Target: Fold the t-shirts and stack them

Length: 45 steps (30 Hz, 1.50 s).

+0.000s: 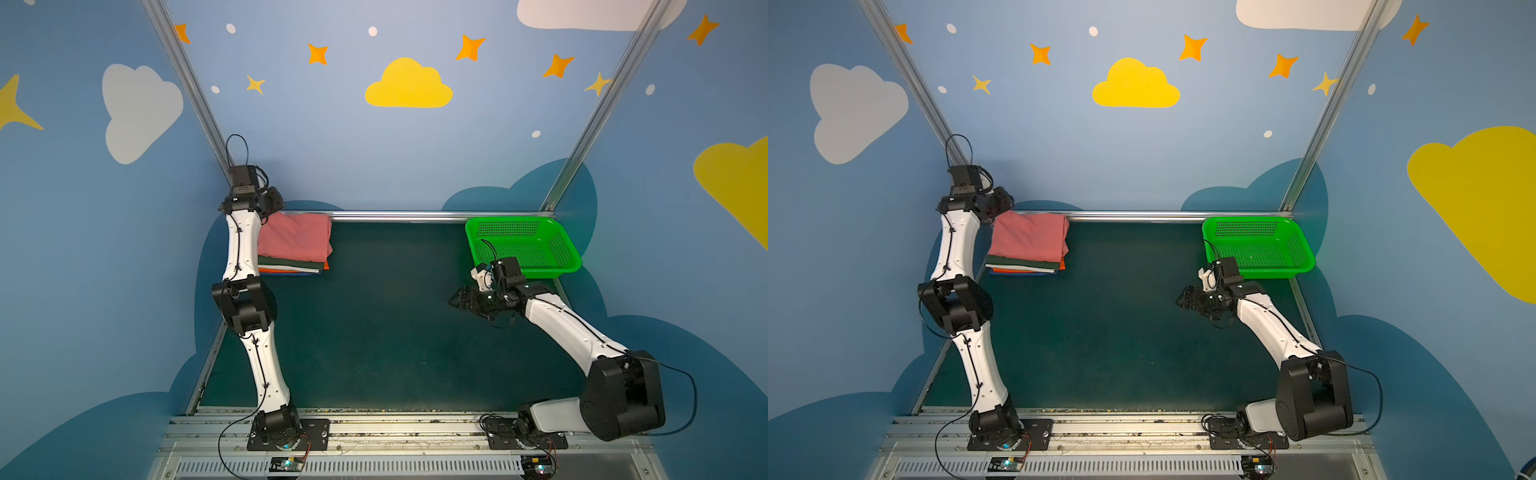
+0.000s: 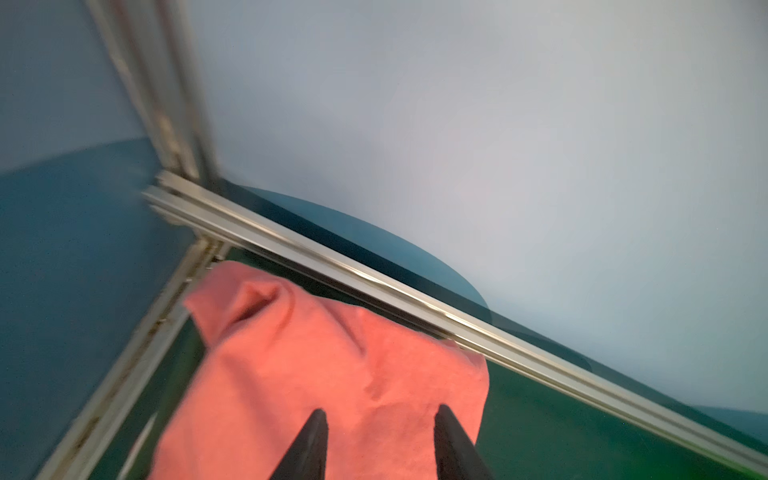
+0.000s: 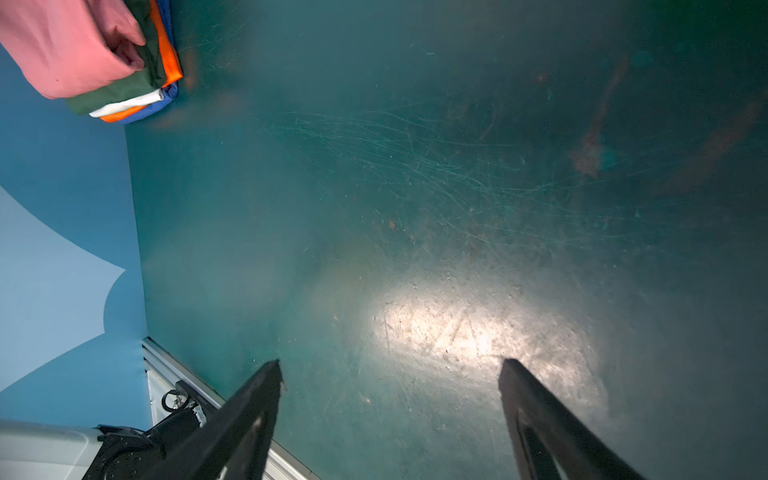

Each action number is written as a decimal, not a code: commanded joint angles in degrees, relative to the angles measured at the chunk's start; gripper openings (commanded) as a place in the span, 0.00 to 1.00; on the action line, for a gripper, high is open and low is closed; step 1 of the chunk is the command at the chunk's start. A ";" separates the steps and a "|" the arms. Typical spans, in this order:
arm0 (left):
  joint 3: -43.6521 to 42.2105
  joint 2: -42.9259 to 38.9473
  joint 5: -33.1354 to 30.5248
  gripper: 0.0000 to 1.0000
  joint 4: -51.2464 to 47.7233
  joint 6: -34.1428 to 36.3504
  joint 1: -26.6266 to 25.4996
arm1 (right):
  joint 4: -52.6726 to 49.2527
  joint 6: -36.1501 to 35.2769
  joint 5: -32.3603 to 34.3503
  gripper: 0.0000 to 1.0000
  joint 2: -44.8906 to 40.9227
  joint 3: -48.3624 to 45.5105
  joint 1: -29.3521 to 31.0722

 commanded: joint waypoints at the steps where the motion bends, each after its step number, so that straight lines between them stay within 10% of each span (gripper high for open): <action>1: 4.04 6.23 8.94 0.39 -1.35 -0.29 1.12 | 0.07 0.01 -0.21 0.84 -0.46 -0.55 0.36; 28: 7.18 12.12 10.32 0.59 0.72 -3.37 6.73 | -2.79 -1.03 1.42 0.84 -2.69 -0.38 0.35; 37: -1.18 -5.74 9.11 0.60 -2.00 3.39 4.01 | -5.74 -4.02 8.17 0.87 -9.40 -0.72 -2.28; 45: -34.42 -35.34 -1.01 0.70 12.87 8.48 -3.56 | -3.48 -9.45 21.65 0.97 -21.57 -1.06 -5.97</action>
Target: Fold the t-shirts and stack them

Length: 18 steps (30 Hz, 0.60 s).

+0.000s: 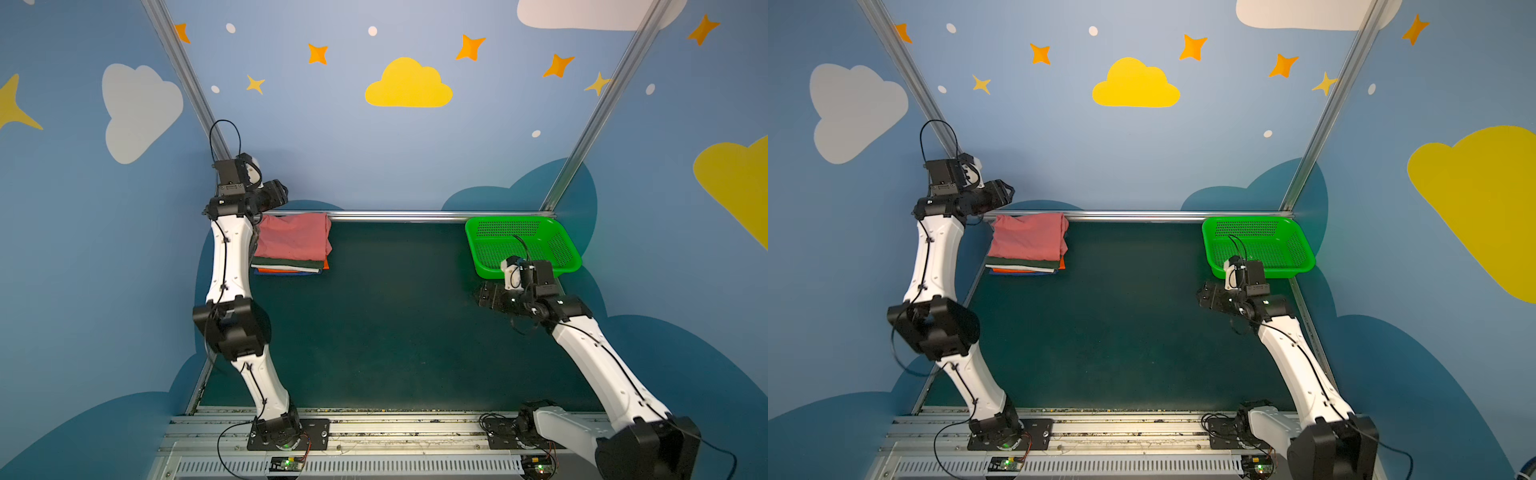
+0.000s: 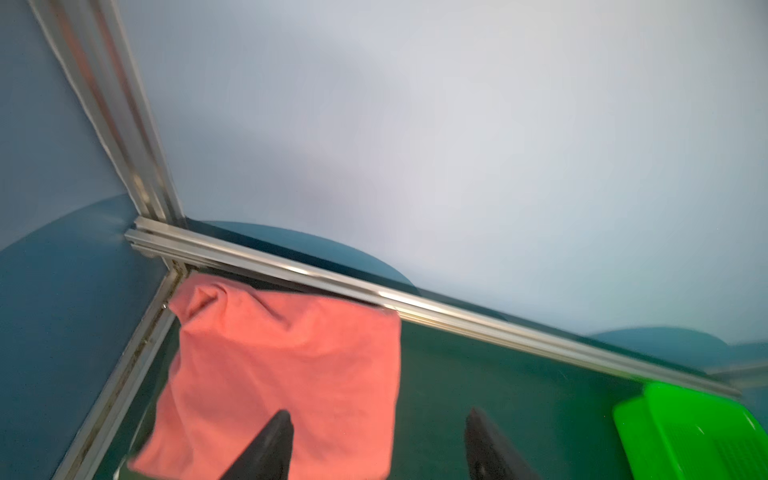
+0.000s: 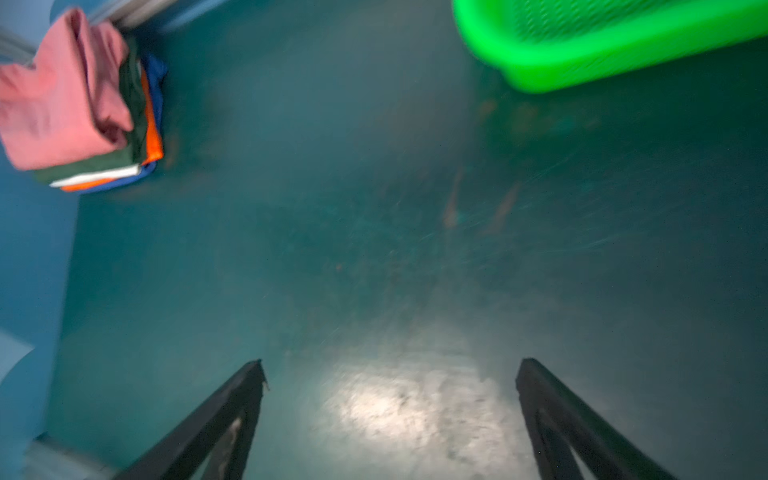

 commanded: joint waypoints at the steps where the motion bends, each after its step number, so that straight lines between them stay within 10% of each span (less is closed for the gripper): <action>1: -15.06 -10.42 -4.68 0.73 10.31 1.23 -2.03 | 2.12 -5.35 7.95 0.97 -4.77 -0.71 -1.28; 8: -49.19 -36.10 -13.77 0.99 27.39 -3.23 -8.07 | 10.88 -13.40 11.12 0.97 -10.41 -4.25 -4.09; 18: -78.96 -47.58 -43.39 1.00 35.80 -4.00 -14.84 | 42.92 -13.71 14.18 0.97 -12.70 -27.57 -9.47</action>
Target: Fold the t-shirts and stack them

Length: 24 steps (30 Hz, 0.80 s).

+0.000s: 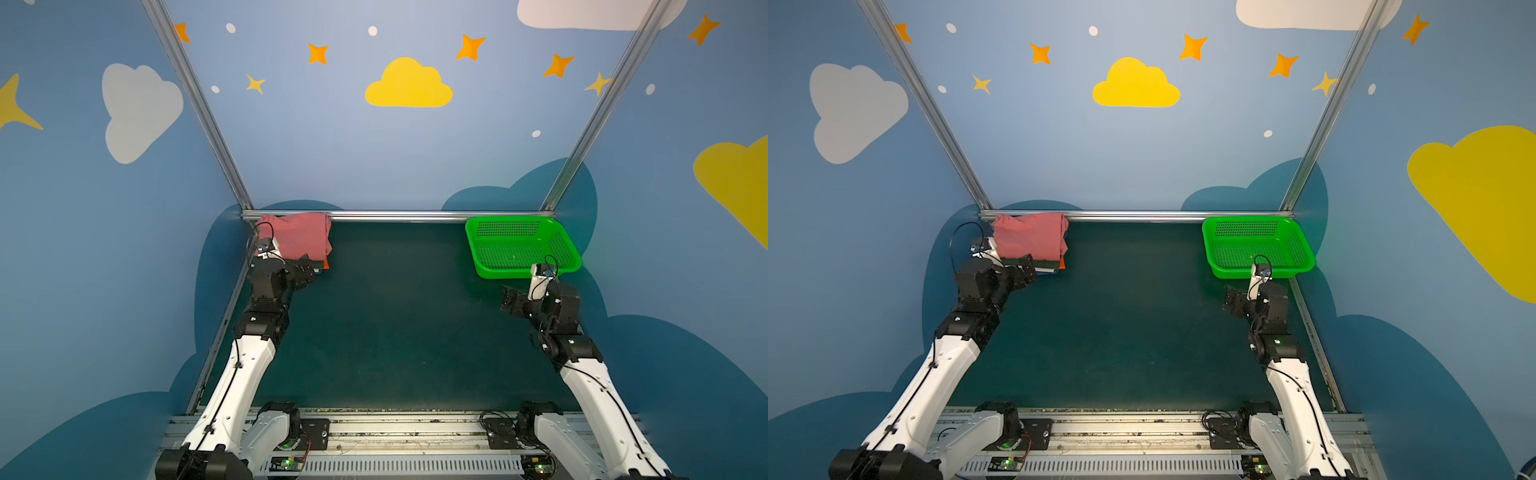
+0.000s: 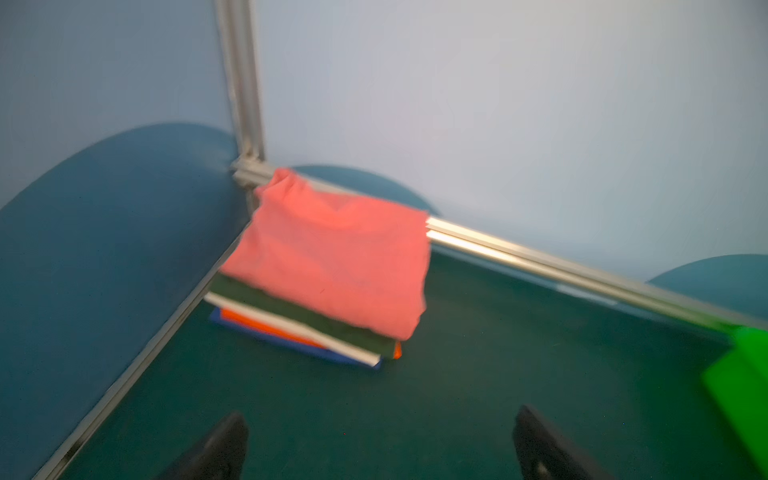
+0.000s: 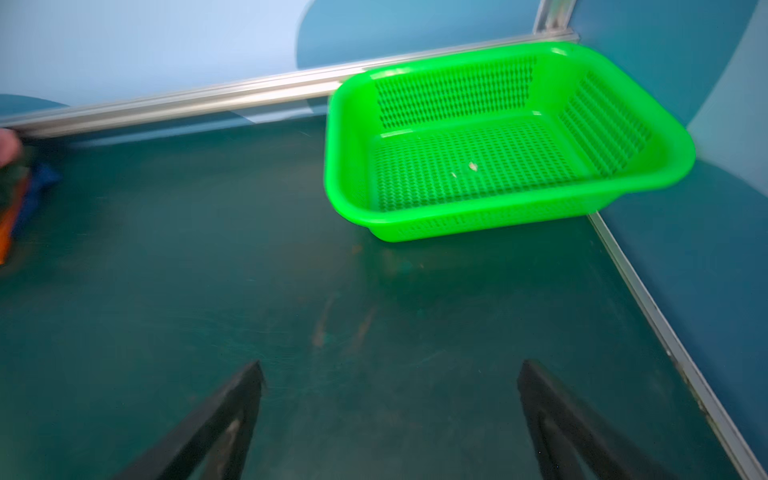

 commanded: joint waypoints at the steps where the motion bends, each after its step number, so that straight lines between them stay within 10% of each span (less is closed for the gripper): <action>1: -7.54 0.38 -14.12 1.00 5.50 0.38 -1.36 | 18.01 -0.81 2.81 0.97 1.52 -7.85 -0.66; 13: -26.85 4.60 -8.62 1.00 29.08 4.47 -3.77 | 39.58 -4.71 0.70 0.97 17.89 -15.72 -0.96; 24: -21.93 15.83 0.84 1.00 34.27 6.32 -3.55 | 48.77 -7.60 -8.71 0.97 29.20 -11.67 -0.95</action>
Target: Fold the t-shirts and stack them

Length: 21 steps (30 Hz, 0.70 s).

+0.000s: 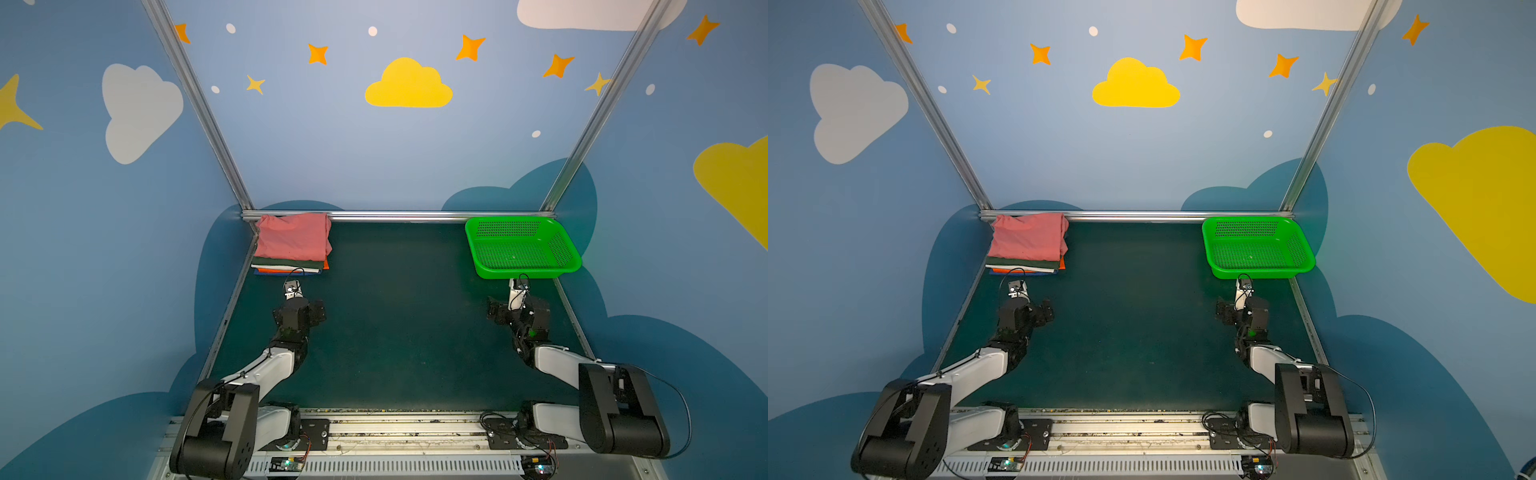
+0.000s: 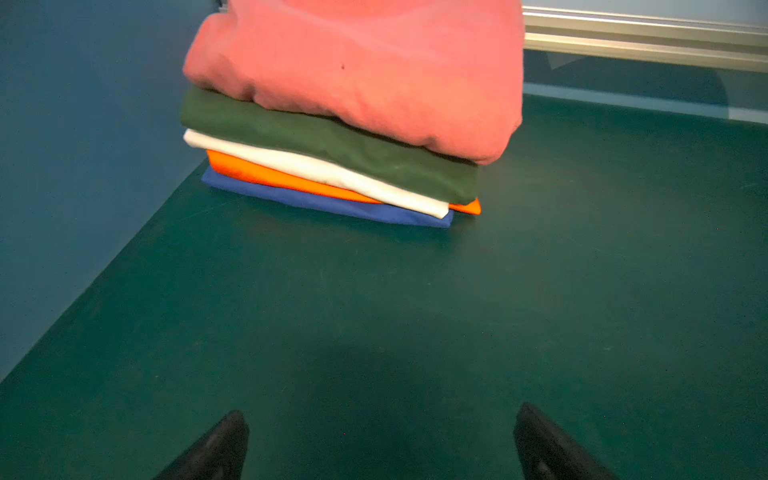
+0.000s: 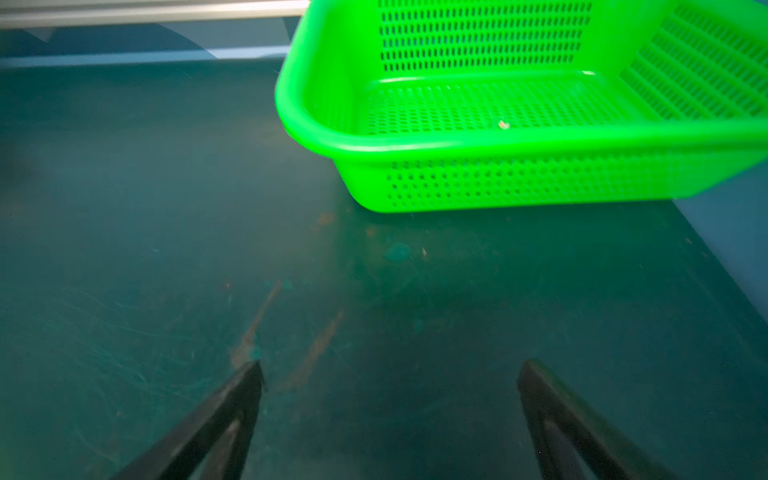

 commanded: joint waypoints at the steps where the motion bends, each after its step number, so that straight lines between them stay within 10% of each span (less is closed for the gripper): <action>1: 3.58 2.58 3.08 1.00 1.49 1.27 0.10 | 9.41 -1.06 -4.49 0.97 4.02 0.73 -0.13; 5: 5.80 4.67 5.76 1.00 -0.44 2.57 0.17 | 20.81 -1.62 -5.29 0.97 12.75 -0.38 0.29; 8: 5.30 4.21 6.91 1.00 0.17 2.94 0.29 | 8.10 -2.22 -6.26 0.97 10.29 4.12 0.06; 21: 7.46 6.26 7.78 1.00 -1.78 1.74 0.30 | 9.54 -1.70 -6.61 0.97 10.79 3.84 -0.33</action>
